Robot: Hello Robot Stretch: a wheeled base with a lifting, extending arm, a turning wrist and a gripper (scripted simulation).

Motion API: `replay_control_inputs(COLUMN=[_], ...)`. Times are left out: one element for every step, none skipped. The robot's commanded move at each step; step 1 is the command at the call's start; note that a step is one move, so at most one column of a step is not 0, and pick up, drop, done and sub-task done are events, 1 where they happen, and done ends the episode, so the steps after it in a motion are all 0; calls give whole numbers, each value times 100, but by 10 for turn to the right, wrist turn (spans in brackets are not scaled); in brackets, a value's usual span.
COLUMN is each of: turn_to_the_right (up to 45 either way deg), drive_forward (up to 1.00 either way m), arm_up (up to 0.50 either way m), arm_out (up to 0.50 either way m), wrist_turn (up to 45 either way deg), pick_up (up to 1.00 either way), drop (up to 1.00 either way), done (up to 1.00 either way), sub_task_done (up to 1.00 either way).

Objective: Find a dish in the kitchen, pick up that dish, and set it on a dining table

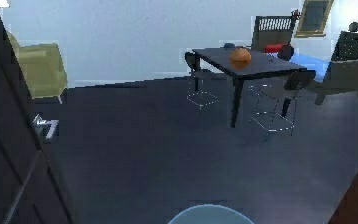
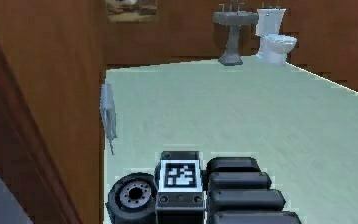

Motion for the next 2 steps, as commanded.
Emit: replay_control_inputs(turn_to_the_right=[-30, 0], drive_forward=[0, 35], arm_up=[0, 0], arm_out=[0, 0], wrist_turn=[0, 0], pick_up=[0, 0], drop=[0, 0], done=[0, 0], sub_task_done=[0, 0])
